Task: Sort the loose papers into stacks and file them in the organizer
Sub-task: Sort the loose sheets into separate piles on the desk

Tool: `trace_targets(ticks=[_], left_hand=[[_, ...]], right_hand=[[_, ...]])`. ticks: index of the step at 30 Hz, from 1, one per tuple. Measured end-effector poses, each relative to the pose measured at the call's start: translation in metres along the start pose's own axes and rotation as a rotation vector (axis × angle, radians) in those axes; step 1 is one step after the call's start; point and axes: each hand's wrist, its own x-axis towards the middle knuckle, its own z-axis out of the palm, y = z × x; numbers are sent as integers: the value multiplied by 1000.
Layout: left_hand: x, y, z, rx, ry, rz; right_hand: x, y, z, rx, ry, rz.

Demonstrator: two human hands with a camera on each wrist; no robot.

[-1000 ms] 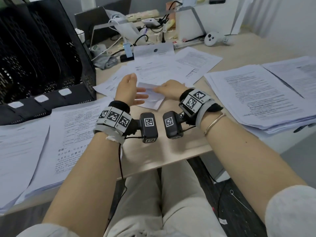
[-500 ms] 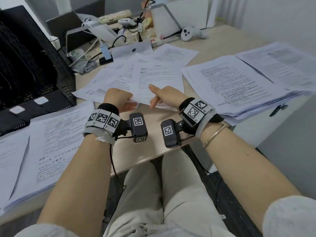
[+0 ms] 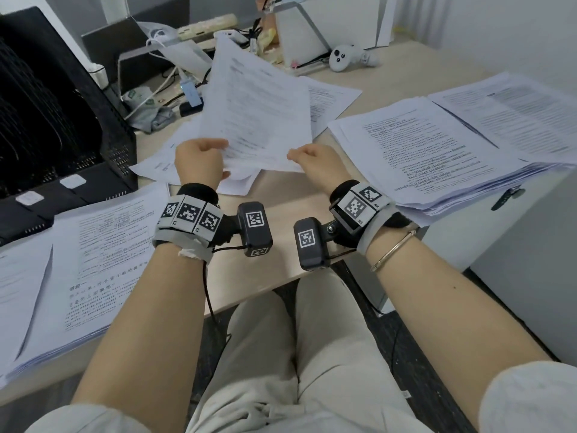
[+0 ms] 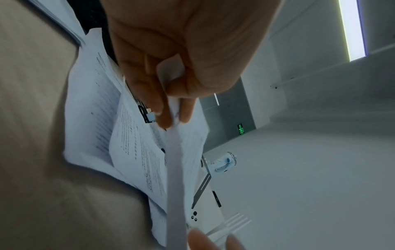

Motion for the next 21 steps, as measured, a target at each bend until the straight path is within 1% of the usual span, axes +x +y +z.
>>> trace_targets(ticks=[2,4,7,9,14,18,21], left_hand=[[0,1,-6,-83,83,63],[-1,2,-11,-152,144,99],[-2,0,-16,-196,186,126],[-3,-1,-19,-206,201,140],[-11,-4,-27,-156,185,208],[-19,-11,-33,-108,117,209],[-28,-18,-39,-64,72,244]], right_hand=[[2,1,4,56,86,-31],[2,-1,7,102,141,-58],[1,-6,10,154,164,-70],[-2,-9,11,142,160,-93],[-7,-14,12,131,194,-103],[-8,-13,16,112,224,-66],[-6,-12,17,84,280,-55]])
